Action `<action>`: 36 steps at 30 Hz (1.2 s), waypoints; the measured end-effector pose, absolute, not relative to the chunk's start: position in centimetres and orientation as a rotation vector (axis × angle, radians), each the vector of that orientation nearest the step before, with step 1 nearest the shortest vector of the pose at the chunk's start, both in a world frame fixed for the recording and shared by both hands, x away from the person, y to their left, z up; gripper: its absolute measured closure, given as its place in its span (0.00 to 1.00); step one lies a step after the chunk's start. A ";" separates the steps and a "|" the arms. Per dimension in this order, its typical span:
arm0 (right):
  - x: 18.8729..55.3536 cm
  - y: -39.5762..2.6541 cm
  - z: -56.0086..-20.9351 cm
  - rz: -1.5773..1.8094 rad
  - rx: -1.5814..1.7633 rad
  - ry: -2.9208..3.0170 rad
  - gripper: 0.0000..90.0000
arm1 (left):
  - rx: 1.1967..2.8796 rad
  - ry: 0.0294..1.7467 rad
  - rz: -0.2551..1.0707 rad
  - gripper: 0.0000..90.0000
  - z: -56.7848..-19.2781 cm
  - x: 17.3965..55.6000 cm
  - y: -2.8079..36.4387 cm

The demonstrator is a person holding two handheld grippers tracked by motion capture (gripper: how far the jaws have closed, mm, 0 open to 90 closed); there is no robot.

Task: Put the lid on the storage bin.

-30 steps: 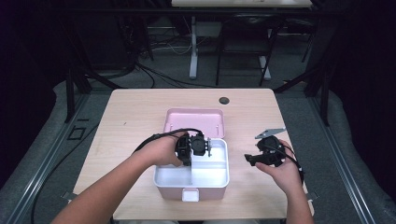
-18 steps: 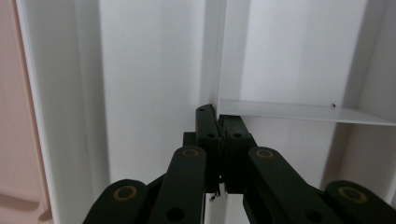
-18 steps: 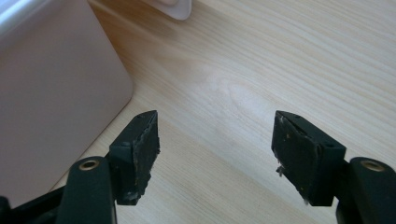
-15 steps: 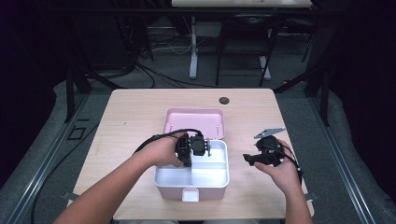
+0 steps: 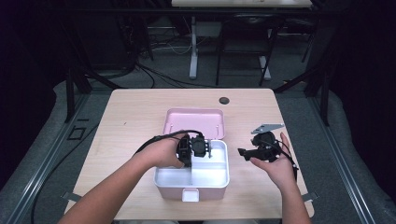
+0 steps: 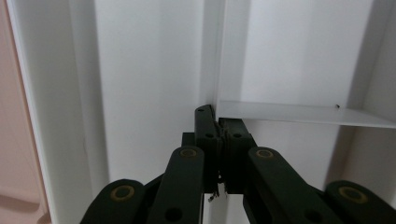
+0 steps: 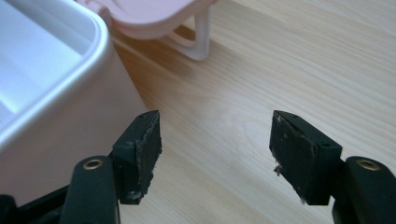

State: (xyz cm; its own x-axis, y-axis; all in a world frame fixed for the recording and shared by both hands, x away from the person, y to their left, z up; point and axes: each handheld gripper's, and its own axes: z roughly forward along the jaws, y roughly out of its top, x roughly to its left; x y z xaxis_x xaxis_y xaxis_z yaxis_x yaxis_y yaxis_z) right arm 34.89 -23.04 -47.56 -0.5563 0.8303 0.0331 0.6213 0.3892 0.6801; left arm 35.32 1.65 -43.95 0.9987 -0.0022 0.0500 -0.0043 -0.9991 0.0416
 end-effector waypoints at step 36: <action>43.8 -17.8 -44.8 0.815 1.337 2.349 0.46 | 3.085 -0.023 0.096 0.97 -44.0 35.1 1.8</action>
State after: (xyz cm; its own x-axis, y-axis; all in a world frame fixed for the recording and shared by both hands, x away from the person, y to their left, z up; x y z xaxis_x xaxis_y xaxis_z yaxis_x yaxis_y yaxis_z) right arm 43.79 -17.80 -44.75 -0.5127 0.8586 0.0061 0.6779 0.4004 0.6165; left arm 35.13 1.82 -44.00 0.9979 -0.0131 0.0627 -0.0166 -0.9984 0.0550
